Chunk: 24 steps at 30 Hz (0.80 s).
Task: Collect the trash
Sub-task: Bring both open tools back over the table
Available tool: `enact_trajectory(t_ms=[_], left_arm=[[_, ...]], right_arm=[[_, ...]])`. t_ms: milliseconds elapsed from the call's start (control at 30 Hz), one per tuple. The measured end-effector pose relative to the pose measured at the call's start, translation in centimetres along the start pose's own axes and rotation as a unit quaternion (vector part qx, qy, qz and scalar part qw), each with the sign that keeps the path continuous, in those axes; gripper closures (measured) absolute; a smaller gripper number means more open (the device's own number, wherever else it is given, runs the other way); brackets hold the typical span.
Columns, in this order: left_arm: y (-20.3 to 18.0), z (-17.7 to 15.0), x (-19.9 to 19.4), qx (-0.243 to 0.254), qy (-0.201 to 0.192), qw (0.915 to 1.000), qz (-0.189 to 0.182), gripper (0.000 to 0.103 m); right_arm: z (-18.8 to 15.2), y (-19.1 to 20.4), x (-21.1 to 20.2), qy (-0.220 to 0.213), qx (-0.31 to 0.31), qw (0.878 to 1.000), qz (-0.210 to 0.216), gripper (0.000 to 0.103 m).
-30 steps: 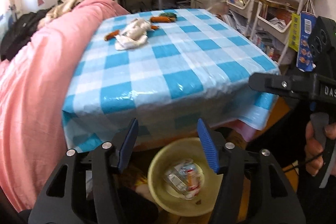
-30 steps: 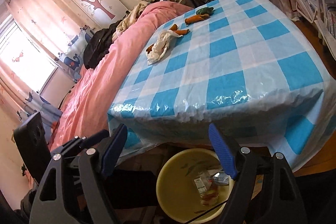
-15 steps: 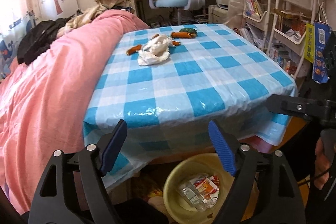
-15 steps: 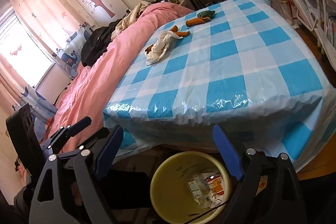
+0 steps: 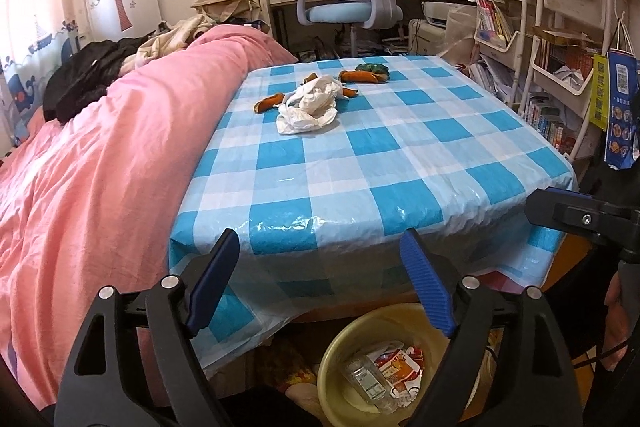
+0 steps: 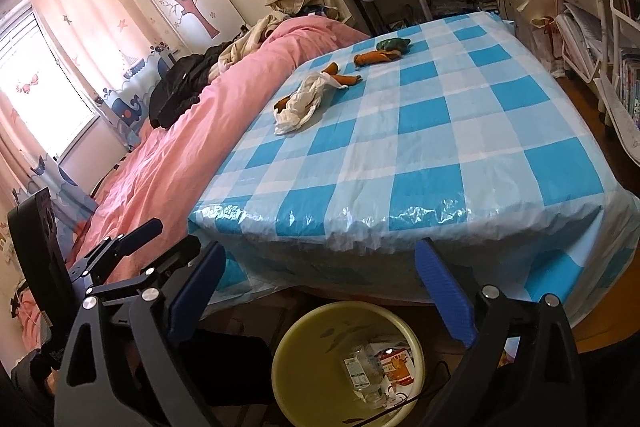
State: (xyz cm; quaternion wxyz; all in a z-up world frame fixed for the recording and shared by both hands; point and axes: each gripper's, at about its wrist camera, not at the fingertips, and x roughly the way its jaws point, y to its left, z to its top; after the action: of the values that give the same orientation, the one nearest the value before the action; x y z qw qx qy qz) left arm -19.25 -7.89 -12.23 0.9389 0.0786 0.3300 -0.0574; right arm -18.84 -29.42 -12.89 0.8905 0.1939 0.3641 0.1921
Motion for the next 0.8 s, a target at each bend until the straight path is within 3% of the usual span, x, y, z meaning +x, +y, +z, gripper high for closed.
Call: enact_trajectory(t_ms=[500,800], left_arm=[[-0.1,0.2,0.2,0.001,-0.008,1.0,0.004,0.02],[1.2,3.8,2.5,-0.024,-0.017,0.9995,-0.007,0.02]], right_arm=[[0.1,0.5,0.6,0.001,-0.012,1.0,-0.002,0.011],[4.5,1.8,1.4,-0.009,-0.071,0.997,-0.01,0.011]])
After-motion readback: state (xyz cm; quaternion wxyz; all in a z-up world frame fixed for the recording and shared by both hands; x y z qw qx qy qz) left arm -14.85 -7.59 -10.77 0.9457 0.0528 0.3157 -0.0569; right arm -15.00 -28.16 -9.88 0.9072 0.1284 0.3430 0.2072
